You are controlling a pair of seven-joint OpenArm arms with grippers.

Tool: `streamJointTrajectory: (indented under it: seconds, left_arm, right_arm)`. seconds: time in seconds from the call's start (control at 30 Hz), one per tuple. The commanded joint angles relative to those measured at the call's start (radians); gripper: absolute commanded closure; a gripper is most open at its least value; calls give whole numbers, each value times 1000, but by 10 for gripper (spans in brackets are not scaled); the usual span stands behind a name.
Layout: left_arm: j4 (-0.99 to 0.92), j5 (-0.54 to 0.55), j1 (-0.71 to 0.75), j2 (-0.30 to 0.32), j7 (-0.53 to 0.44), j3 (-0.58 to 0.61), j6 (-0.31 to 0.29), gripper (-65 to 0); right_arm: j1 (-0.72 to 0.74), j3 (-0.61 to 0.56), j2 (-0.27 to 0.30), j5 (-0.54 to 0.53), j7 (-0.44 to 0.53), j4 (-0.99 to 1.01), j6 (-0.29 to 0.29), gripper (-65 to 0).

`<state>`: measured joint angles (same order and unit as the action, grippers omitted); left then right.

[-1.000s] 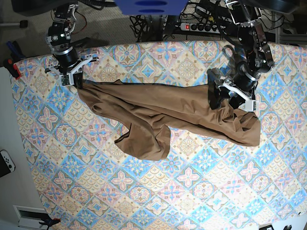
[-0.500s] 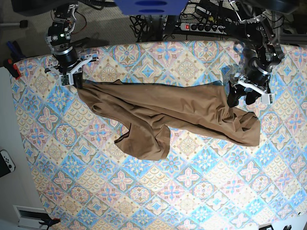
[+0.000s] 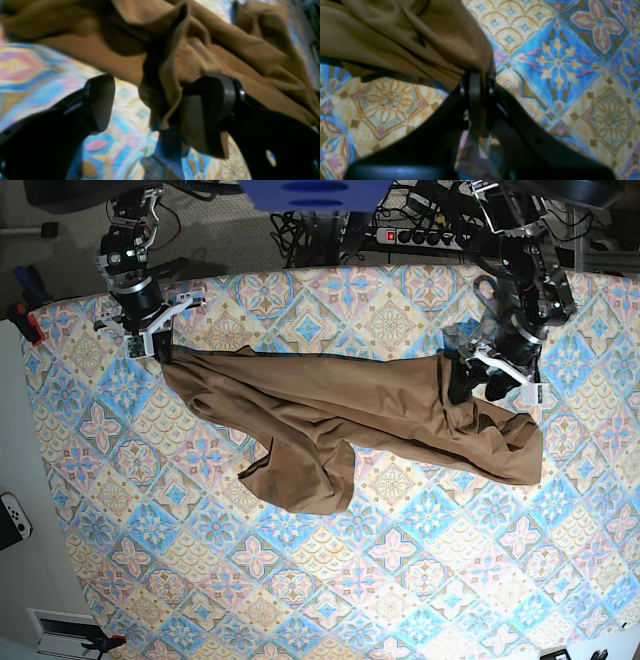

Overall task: Layout the t-shirt on the table in an organized manner, then fold the t-shirt properly
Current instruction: 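Release and regrasp the shirt edge with the left gripper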

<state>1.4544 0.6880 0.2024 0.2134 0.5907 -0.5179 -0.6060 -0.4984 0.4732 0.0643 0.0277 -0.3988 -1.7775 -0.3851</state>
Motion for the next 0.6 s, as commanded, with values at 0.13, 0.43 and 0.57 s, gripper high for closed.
streamJointTrajectory:
  seconds: [0.13,0.43,0.57]
  left_arm:
    - [10,19,-39,13,-25,54,-5,-498]
    - [-57,-21,-96,11,-24,115,-5,-232]
    - [-60,-14,-93,-1,-24,115,-5,-1]
  right_arm:
    - [-1,8,9,-13,25,-14,2,0]
    - [-26,6,9,-13,27,-15,2,0]
    - [-26,8,9,-13,27,-15,2,0]
